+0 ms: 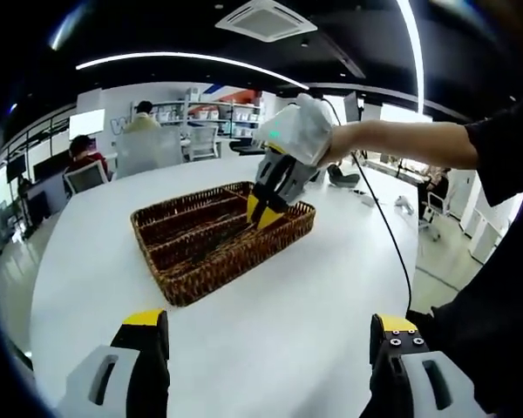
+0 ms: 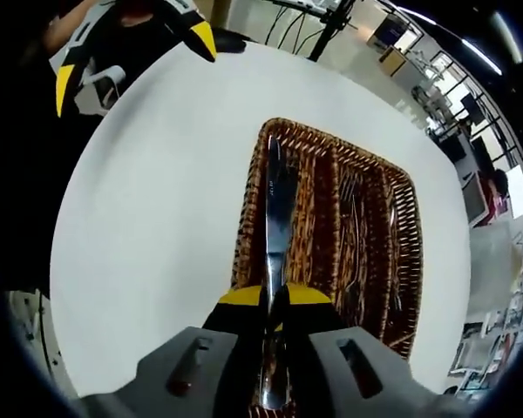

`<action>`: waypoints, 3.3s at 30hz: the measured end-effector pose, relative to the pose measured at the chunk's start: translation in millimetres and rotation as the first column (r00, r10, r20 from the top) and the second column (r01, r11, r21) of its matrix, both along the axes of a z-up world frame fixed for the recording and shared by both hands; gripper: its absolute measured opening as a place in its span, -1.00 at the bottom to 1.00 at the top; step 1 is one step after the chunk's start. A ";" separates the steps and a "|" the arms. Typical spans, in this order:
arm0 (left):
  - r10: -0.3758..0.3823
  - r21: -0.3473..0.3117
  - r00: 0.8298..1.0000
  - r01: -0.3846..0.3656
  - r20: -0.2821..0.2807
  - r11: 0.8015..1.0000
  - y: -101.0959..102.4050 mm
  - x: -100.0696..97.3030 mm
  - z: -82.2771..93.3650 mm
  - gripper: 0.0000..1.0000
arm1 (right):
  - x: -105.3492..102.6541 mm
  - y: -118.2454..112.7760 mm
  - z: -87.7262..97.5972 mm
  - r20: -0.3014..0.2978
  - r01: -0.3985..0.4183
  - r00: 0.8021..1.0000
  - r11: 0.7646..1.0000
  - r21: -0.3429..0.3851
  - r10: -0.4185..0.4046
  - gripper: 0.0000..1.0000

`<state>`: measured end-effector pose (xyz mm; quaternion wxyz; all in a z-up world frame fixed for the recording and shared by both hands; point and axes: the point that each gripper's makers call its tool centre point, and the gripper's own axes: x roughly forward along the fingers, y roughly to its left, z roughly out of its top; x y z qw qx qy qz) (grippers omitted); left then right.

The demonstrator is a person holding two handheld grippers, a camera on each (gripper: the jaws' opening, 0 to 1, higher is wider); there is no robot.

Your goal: Arrange the knives, forks, and spoons in their matching storage slots by inserting each utensil handle-first until every utensil is classified and aligned in the correct compartment

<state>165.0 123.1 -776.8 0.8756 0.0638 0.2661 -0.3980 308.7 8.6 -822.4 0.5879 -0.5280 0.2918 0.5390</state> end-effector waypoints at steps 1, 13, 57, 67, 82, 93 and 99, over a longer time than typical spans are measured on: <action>0.000 0.000 1.000 0.000 -0.001 1.000 -0.2 0.0 -0.3 0.99 | 0.3 0.0 -0.9 -0.001 -0.001 1.000 1.000 -0.006 0.001 -0.88; -0.004 0.007 1.000 0.004 -0.019 1.000 0.2 -2.6 -6.2 0.95 | 4.6 1.1 -9.2 -0.007 -0.016 1.000 0.997 -0.070 0.016 -0.87; 0.013 0.018 1.000 -0.013 -0.026 1.000 0.5 6.6 -1.5 0.95 | 7.0 -15.8 5.8 -0.045 0.195 0.980 0.976 0.095 -0.192 -0.71; 0.034 0.020 0.999 -0.033 -0.020 0.999 -7.7 20.3 3.5 0.96 | 8.2 -26.6 14.7 -0.046 0.298 0.954 0.932 0.205 -0.295 -0.37; 0.070 0.001 0.997 -0.070 -0.026 0.998 -15.0 38.7 8.4 0.99 | -10.4 -45.1 33.4 -0.132 0.477 0.876 0.790 0.386 -0.465 0.03; 0.118 -0.028 0.993 -0.119 -0.027 0.993 -16.8 54.3 14.4 0.99 | -26.5 -68.9 45.8 -0.197 0.583 0.800 0.655 0.481 -0.567 0.31; 0.123 -0.021 0.992 -0.124 -0.026 0.992 -15.0 55.4 12.8 0.99 | -36.9 -89.0 49.5 -0.210 0.619 0.760 0.587 0.523 -0.615 0.47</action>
